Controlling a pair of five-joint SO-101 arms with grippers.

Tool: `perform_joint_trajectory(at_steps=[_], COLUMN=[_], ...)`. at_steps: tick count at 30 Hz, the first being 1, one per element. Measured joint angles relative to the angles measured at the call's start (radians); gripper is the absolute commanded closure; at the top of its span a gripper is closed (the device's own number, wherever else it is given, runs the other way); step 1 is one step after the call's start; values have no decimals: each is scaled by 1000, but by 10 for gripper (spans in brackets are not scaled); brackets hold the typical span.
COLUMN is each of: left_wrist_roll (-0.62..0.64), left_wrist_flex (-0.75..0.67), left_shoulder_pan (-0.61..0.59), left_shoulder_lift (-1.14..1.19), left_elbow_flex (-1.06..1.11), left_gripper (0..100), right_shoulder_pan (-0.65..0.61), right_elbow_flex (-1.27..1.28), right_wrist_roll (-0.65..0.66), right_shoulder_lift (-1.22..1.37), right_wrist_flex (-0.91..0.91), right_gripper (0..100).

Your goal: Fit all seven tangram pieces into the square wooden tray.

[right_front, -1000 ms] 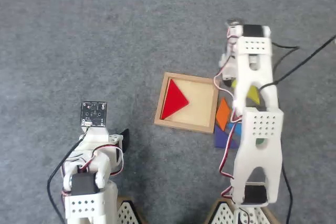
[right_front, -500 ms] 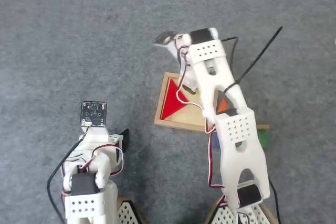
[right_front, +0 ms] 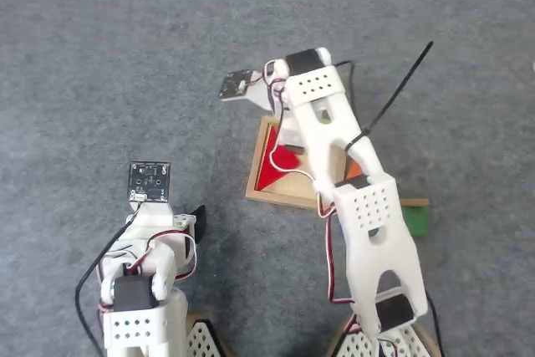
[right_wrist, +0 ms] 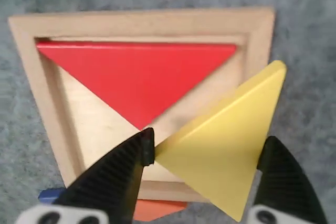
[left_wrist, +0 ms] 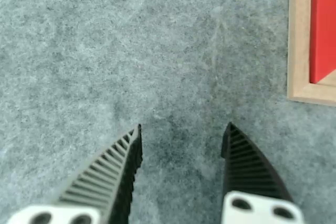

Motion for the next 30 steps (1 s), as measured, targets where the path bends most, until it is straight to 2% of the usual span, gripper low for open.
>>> perform_joint_trajectory(at_steps=[17, 26, 30], left_wrist_roll=[0, 0, 0], left_wrist_flex=[0, 0, 0], left_shoulder_pan=[0, 0, 0], left_shoulder_lift=[0, 0, 0], left_elbow_flex=[0, 0, 0], left_gripper=[760, 760, 760], right_shoulder_pan=[-5, -9, -5], right_elbow_flex=[55, 55, 55], right_wrist_roll=[20, 20, 21], right_shoulder_lift=[17, 18, 18], right_wrist_flex=[2, 2, 2], right_gripper=[737, 560, 541])
